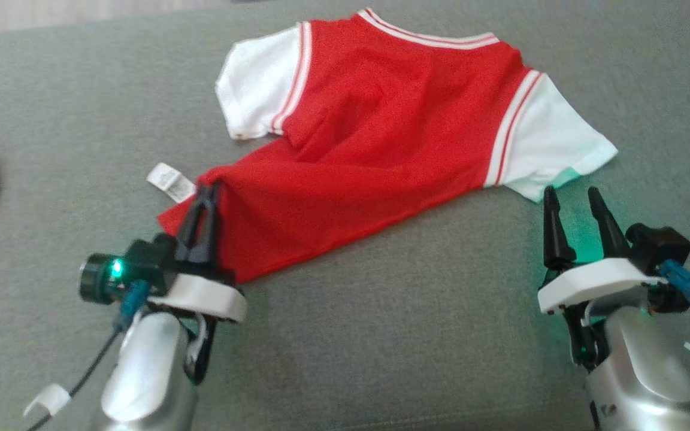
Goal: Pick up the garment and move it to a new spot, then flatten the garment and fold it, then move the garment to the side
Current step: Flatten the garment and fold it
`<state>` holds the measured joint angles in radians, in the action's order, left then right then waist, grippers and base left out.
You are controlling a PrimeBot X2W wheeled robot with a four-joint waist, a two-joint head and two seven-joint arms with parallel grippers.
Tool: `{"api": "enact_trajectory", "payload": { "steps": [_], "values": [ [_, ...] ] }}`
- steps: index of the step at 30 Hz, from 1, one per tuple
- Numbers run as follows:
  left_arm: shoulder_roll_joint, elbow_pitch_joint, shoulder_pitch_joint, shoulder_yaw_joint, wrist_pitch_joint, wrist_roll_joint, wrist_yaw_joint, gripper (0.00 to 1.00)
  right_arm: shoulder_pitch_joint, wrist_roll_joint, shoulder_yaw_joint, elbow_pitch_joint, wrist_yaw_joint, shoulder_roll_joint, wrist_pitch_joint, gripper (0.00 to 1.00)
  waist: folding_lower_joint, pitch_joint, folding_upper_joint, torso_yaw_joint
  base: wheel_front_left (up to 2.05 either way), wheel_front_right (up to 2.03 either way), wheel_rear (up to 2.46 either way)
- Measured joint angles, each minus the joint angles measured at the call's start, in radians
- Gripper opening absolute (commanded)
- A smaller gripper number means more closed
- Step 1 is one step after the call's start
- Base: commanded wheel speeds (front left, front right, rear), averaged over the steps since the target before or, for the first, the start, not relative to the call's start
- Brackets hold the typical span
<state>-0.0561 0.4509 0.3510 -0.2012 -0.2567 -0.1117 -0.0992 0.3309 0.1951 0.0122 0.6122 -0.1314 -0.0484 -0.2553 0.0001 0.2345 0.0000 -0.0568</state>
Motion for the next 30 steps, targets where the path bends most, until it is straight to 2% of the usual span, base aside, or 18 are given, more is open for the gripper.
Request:
{"api": "enact_trajectory", "payload": {
  "steps": [2, 3, 4, 9, 15, 18, 23, 30],
  "values": [
    [-0.002, 0.053, 0.026, 0.032, 0.0, 0.0, 0.013, 0.0, 0.011, 0.0, 0.0, -0.003, 0.0, 0.0, 0.0, 1.0, 0.0, 0.021, 0.0, -0.019, 0.0, 0.0, 0.0],
    [-0.004, 0.083, 0.038, 0.045, 0.0, 0.0, 0.022, 0.42, 0.011, 0.0, 0.0, -0.006, 0.0, 0.0, 0.0, 1.0, 0.0, 0.031, 0.0, -0.027, 0.0, 0.0, 0.0],
    [-0.004, 0.108, 0.046, 0.06, 0.0, 0.0, 0.031, 1.0, 0.011, 0.0, 0.001, -0.006, 0.0, 0.0, 0.0, 1.0, 0.0, 0.041, 0.0, -0.035, 0.0, 0.0, 0.0],
    [0.001, 0.105, 0.058, 0.124, 0.0, -0.004, 0.056, 1.0, 0.011, 0.009, 0.005, -0.011, 0.0, 0.0, 0.0, 1.0, 0.0001, 0.066, -0.0001, -0.058, 0.0, 0.0, 0.0],
    [0.011, -0.045, -0.007, 0.137, 0.0, -0.026, 0.045, 1.0, 0.008, 0.027, 0.008, -0.017, 0.0, 0.0, 0.0, 1.0, -0.0001, 0.046, 0.0, -0.038, 0.0, 0.0, 0.0],
    [0.011, -0.076, -0.09, 0.087, 0.0, -0.082, 0.03, 1.0, 0.007, 0.035, 0.003, -0.014, 0.0, 0.0, 0.0, 1.0, -0.0002, 0.029, 0.0, -0.027, 0.0, 0.0, 0.0],
    [0.011, -0.064, -0.196, -0.057, 0.0, -0.164, 0.02, 1.0, 0.006, 0.036, -0.004, -0.006, 0.0, 0.0, 0.0, 1.0, -0.0003, 0.006, 0.0, -0.019, 0.0, 0.0, 0.0],
    [0.01, -0.021, -0.209, -0.105, 0.0, -0.198, 0.038, 1.0, 0.004, 0.033, -0.004, -0.005, 0.0, 0.0, 0.0, 1.0, -0.0002, 0.002, 0.0, -0.02, 0.0, 0.0, 0.0]
  ]
}}
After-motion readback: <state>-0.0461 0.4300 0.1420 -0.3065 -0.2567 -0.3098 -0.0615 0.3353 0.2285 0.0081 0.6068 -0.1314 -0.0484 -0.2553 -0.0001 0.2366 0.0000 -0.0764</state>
